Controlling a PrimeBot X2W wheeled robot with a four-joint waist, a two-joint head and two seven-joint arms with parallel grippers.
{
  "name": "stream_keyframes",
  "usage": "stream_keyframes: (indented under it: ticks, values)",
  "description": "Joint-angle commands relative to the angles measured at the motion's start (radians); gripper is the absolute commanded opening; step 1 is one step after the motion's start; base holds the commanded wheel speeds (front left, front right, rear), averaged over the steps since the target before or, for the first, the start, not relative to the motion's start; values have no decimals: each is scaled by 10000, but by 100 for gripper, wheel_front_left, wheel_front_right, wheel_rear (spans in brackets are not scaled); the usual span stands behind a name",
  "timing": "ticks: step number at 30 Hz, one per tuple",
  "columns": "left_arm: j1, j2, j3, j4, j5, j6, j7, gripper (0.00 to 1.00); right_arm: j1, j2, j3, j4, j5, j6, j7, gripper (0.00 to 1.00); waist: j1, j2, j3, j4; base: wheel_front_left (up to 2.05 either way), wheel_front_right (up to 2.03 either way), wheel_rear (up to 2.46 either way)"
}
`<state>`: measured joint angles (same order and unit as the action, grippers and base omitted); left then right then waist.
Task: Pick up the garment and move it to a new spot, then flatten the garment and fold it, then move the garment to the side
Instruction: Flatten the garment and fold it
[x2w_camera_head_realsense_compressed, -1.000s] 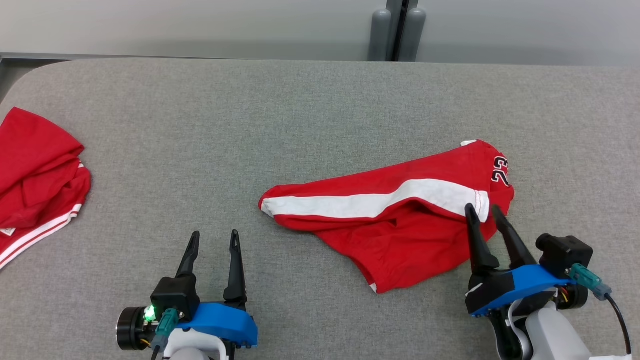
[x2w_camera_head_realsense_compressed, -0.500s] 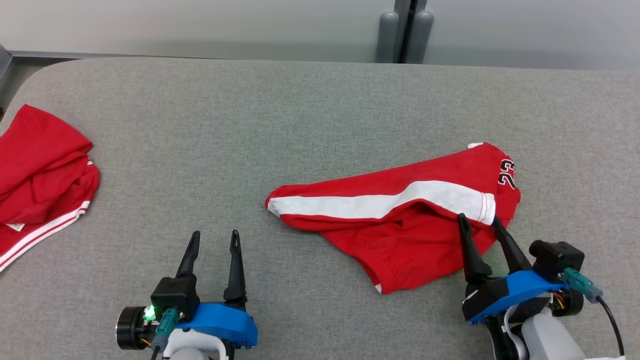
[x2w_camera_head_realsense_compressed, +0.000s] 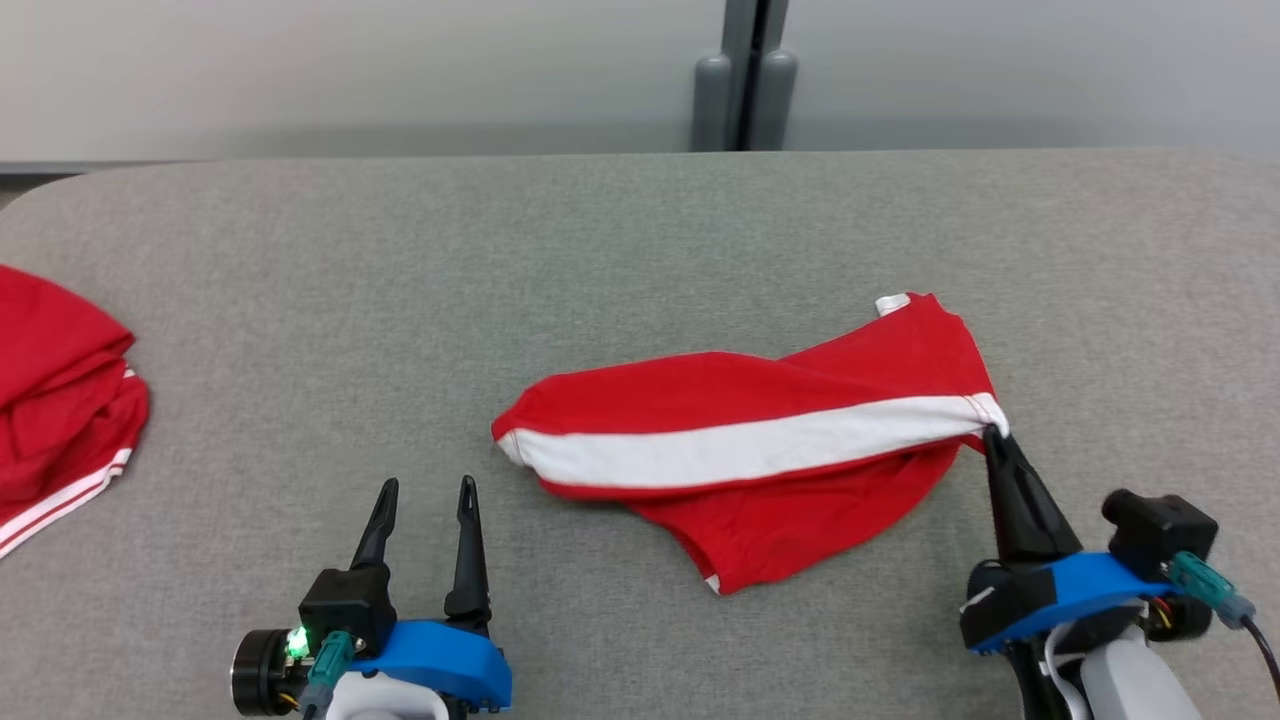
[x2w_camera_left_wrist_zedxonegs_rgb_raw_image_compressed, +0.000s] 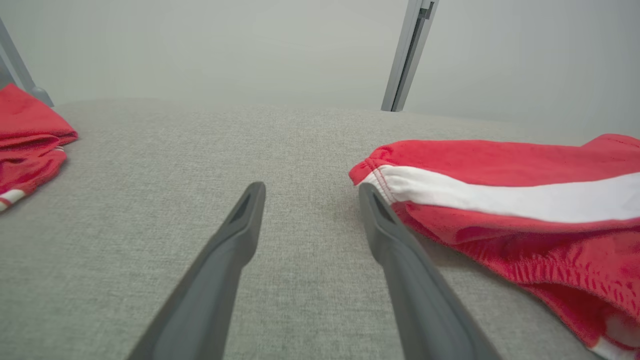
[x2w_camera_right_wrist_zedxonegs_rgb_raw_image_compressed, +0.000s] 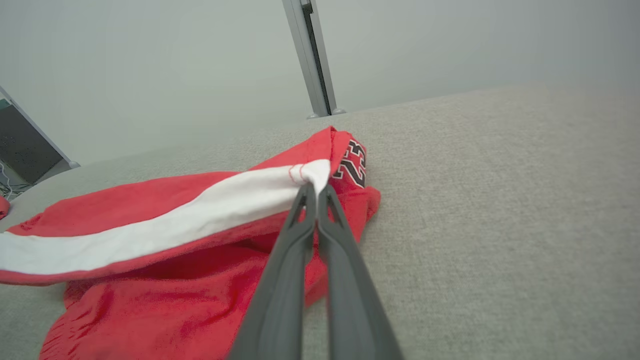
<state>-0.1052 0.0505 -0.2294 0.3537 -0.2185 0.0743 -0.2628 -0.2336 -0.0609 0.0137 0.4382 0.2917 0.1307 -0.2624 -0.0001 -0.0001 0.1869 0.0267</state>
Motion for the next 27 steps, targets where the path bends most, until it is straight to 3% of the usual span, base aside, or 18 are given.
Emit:
stream_keyframes:
  ticks: [1, 6, 7, 8, 15, 19, 27]
  values:
    - [97, -5, 19, 37, -56, 18, -31, 100, 510, -238, -210, -50, -128, 2, -34, 0, 1, 1, -276, -403, 0, 0, 0]
    - [114, -2, -20, 84, -108, 3, -31, 100, 947, -424, -552, 550, -337, 2, -34, 0, 1, 1, -357, -592, 0, 0, 0]
    - [111, -3, -27, 91, -118, 2, -31, 100, 953, -445, -648, 662, -443, 2, -36, 85, 1, 1, -359, -608, 0, 0, 0]
    - [117, -3, -30, 100, -118, 0, -31, 100, 887, -472, -812, 631, -595, 2, -38, 100, 1, 1, -360, -621, 0, 0, 0]
    - [203, -3, 76, 139, -21, -50, -31, 100, 982, -118, -1903, -1070, -1789, 2, -33, 100, 1, 1, -469, -583, 0, 0, 0]
    - [324, -3, 110, 161, -2, -106, -31, 100, 1156, 3, -1532, -1615, -1999, 2, -34, 100, 1, 1, -541, -543, 0, 0, 0]
    - [338, -5, -163, 175, -66, -280, -31, 100, 1276, 83, -981, -1397, -2013, 2, -34, 100, 1, 1, -630, -509, 0, 0, 0]
